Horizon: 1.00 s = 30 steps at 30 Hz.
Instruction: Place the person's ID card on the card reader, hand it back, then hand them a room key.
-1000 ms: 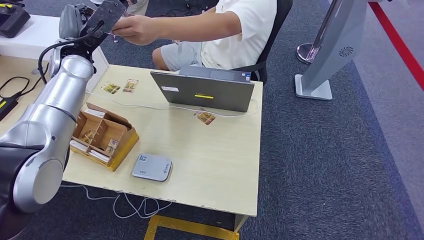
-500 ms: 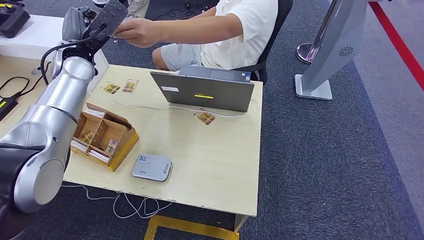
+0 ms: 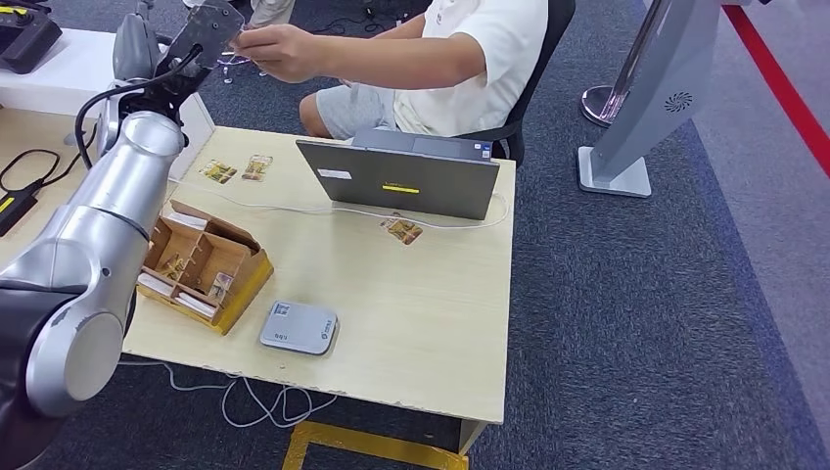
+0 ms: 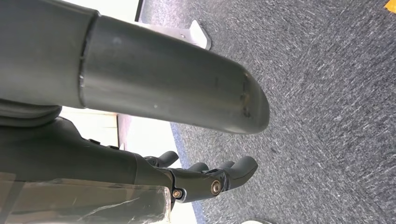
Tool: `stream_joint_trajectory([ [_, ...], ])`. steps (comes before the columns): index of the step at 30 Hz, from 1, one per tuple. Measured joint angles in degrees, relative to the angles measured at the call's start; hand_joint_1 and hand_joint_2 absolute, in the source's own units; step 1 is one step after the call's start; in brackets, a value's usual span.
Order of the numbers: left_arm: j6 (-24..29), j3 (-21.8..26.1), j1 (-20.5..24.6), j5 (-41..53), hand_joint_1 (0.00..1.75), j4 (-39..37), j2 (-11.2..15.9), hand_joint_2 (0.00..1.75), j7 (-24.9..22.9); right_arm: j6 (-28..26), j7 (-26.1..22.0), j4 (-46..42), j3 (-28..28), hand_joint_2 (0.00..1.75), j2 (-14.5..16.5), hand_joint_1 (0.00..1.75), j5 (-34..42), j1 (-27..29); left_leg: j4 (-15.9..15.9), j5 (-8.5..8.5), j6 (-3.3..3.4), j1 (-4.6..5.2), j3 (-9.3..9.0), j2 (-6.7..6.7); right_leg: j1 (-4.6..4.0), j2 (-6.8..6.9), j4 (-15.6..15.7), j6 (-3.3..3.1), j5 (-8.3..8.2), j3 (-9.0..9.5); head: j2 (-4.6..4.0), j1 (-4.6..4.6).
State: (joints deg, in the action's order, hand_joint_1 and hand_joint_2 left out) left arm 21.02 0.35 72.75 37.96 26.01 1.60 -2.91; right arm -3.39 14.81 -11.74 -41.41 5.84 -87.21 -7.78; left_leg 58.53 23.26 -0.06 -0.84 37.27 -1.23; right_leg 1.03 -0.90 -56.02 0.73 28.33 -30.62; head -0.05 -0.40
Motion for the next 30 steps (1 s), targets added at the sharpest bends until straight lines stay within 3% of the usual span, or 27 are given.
stream_joint_trajectory([
  [23, 0.4, 0.0, 0.0, -1.1, 0.00, 0.0, 0.0, 1.75, 1.5, 0.0, 0.1, 0.1, 0.1, 0.00, 0.0, 0.00, 0.0, -0.2, 0.0, 0.00, 0.00, 0.02, -0.01, 0.00, 0.01, 0.00, 0.0, 0.00, 0.00, 0.00, -0.01, -0.01],
  [30, 5.4, 0.5, -2.5, -8.2, 0.00, 3.0, 0.3, 1.75, 10.3, 0.0, 0.1, 0.1, 0.1, 0.00, 0.0, 0.00, 0.3, 0.0, 0.0, 0.00, 0.00, 0.02, -0.01, 0.00, 0.00, -0.01, 0.0, 0.00, 0.00, 0.03, -0.01, 0.01],
])
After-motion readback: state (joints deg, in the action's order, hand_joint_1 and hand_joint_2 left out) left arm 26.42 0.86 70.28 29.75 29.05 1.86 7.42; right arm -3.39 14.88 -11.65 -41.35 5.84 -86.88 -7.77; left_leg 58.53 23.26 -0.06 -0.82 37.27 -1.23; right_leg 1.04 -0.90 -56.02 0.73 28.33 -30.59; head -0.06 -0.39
